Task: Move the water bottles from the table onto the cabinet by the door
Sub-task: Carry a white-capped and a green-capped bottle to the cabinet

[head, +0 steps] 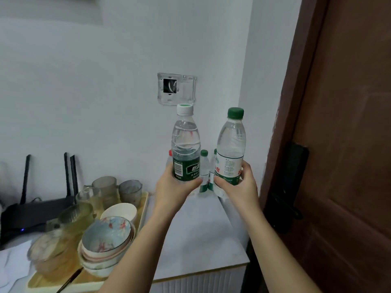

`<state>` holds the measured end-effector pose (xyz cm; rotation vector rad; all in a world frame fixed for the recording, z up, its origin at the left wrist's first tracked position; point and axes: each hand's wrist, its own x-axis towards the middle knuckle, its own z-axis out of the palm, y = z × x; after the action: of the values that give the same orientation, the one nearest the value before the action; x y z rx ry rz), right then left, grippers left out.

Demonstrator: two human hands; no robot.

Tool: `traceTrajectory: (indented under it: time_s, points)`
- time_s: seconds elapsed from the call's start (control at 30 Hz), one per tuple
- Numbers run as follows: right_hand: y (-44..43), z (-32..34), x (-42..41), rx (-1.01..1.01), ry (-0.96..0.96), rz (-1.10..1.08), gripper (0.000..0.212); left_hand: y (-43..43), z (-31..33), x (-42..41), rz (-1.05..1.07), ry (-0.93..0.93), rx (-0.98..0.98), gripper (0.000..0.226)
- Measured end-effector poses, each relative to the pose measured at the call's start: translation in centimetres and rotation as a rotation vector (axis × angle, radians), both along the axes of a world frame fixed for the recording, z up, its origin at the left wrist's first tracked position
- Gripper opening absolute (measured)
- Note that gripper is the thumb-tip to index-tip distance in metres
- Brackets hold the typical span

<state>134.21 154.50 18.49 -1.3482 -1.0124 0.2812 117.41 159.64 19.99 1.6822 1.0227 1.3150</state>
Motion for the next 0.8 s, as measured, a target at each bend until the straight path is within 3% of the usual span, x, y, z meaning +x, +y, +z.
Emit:
traceTrajectory:
  time_s: [0.23,0.6,0.8]
  points:
    - [7.3,-3.9,3.0,-0.077,0.048,-0.025,0.070,7.6,-2.9,4.4,-0.050,0.085,-0.076,0.053]
    - [11.8,-13.5,5.9,-0.295,0.113,-0.040,0.060,11.8,-12.8,9.1,-0.030,0.178,-0.315,0.054]
    - [13.7,-16.6,7.4,-0.311,0.112,-0.016,0.057,13.0,-16.2,10.6,0.016,0.204,-0.372,0.053]
